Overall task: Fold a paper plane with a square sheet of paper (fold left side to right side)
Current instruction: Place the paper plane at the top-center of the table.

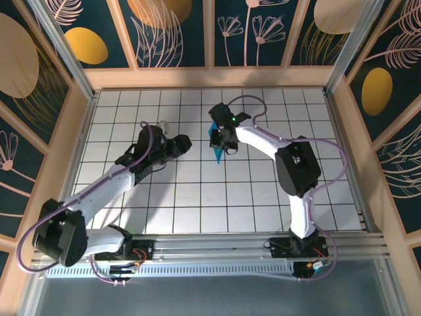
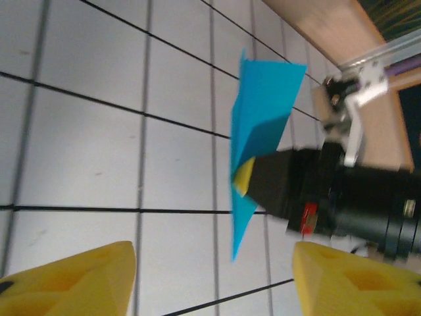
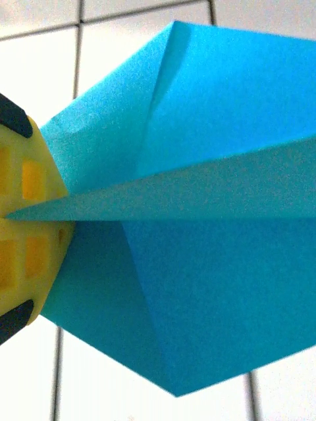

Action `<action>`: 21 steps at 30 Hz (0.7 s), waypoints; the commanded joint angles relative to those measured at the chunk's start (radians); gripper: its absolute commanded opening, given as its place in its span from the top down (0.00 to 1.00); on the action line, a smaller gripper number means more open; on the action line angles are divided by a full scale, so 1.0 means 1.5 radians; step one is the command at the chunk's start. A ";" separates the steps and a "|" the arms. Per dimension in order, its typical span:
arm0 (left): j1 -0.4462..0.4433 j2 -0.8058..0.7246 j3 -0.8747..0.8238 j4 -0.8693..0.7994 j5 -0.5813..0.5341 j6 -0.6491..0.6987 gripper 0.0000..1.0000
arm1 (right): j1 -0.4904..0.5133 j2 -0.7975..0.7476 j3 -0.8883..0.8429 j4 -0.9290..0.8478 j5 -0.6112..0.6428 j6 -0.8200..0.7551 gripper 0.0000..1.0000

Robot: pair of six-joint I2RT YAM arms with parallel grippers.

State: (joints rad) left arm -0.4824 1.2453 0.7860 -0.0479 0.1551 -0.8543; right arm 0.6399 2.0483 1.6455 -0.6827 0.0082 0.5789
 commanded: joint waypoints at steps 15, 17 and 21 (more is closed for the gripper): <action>0.006 -0.069 -0.076 -0.099 -0.100 0.025 0.24 | -0.027 0.253 0.337 -0.200 0.024 -0.059 1.00; 0.006 -0.061 -0.074 -0.096 -0.095 0.025 0.24 | -0.028 0.259 0.335 -0.195 0.016 -0.060 1.00; 0.006 -0.048 -0.070 -0.092 -0.084 0.023 0.24 | -0.028 0.263 0.327 -0.182 0.009 -0.059 1.00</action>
State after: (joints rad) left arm -0.4824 1.1618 0.6720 -0.1837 0.0170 -0.8303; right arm 0.6033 2.4268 2.1174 -0.9260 0.0322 0.5022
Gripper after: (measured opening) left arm 0.761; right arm 0.052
